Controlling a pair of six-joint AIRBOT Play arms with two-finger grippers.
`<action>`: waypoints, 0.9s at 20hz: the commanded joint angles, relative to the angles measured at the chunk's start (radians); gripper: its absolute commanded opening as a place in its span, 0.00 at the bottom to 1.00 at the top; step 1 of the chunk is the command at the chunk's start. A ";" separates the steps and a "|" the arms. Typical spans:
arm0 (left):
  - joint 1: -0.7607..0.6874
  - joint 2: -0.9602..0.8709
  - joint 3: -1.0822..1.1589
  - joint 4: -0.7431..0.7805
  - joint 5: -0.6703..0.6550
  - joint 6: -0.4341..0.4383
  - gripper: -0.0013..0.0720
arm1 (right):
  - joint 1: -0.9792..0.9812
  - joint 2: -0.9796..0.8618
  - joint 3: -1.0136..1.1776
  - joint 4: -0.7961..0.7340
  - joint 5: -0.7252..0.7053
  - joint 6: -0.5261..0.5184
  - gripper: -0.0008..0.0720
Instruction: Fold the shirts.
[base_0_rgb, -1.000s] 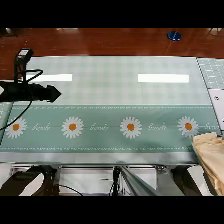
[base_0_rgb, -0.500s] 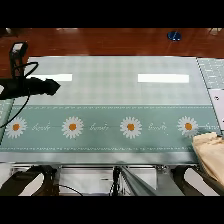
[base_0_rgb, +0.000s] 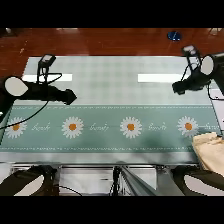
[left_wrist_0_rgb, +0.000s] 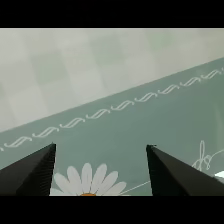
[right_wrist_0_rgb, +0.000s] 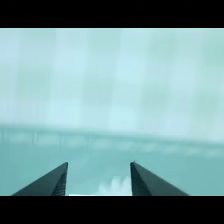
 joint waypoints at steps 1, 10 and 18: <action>-0.023 -0.061 0.001 0.103 -0.047 -0.122 0.95 | -0.027 -0.013 -0.046 0.183 0.220 -0.106 0.68; -0.023 -0.052 0.071 0.268 0.012 -0.291 0.93 | -0.023 0.139 -0.046 0.116 -0.075 -0.116 0.67; -0.025 -0.056 0.071 0.256 0.012 -0.291 0.94 | -0.037 0.134 -0.045 0.179 -0.136 -0.082 0.67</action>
